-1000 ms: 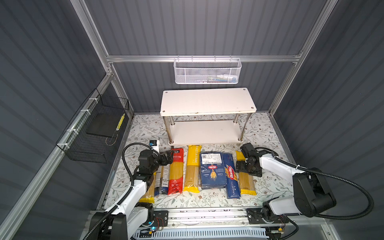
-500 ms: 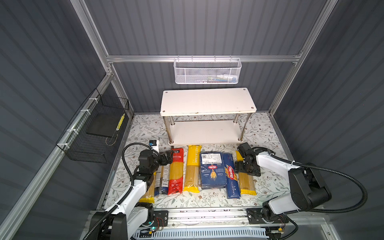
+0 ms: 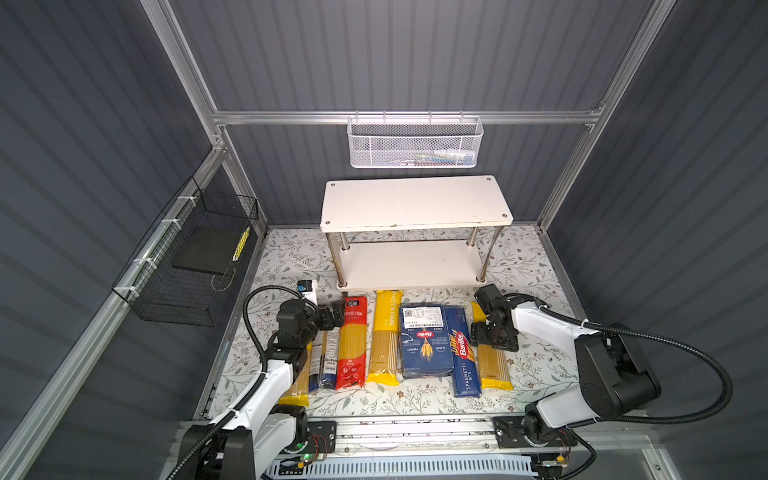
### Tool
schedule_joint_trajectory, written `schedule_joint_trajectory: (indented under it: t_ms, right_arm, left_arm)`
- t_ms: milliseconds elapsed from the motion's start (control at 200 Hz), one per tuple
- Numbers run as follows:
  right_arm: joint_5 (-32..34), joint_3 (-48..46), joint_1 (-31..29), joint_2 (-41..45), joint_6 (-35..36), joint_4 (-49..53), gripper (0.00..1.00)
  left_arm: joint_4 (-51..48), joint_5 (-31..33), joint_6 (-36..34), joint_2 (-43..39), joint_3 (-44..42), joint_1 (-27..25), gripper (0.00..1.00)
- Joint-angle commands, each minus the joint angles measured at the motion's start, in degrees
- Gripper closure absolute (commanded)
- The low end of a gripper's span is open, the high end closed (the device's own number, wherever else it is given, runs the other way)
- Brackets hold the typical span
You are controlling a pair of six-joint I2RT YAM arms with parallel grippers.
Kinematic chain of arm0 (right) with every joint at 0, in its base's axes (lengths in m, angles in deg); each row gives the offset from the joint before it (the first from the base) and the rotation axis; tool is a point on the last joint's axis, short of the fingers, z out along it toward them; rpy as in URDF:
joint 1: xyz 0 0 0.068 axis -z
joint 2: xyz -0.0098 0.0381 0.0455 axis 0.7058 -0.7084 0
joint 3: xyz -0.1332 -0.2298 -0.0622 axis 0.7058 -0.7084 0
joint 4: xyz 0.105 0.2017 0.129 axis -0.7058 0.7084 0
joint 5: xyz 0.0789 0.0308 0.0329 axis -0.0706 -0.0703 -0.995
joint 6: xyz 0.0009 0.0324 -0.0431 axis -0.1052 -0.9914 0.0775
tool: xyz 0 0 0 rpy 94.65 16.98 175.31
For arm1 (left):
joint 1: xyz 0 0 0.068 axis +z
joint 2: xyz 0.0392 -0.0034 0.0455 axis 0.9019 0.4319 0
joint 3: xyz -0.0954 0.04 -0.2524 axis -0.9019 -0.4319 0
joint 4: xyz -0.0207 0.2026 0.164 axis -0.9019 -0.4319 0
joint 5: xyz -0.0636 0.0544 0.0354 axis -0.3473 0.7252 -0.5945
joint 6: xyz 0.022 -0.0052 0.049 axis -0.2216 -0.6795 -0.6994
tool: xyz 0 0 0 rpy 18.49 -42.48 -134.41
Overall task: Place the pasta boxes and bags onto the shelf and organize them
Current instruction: 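Close the right gripper on the end of the yellow PASTATIME bag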
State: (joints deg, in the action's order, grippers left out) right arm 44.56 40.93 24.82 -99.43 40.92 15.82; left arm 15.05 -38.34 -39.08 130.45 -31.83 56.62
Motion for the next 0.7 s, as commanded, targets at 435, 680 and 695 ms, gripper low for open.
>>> schedule_joint_trajectory:
  t_ms: [435, 680, 695]
  right_arm:
    - [-3.4, -1.4, -0.1, -1.3, -0.1, -2.8, 0.31]
    - [-3.4, -1.6, -0.1, -1.0, -0.4, -3.3, 0.37]
    - [-3.4, -1.7, 0.0, -0.9, -0.3, -3.4, 0.37]
  left_arm:
    - [-0.3, 0.3, -0.4, -1.0, -0.3, 0.2, 0.0]
    - [-0.4, 0.2, -0.5, -0.2, 0.1, 0.2, 0.0]
    - [-0.4, 0.2, -0.5, -0.2, 0.2, 0.2, 0.0]
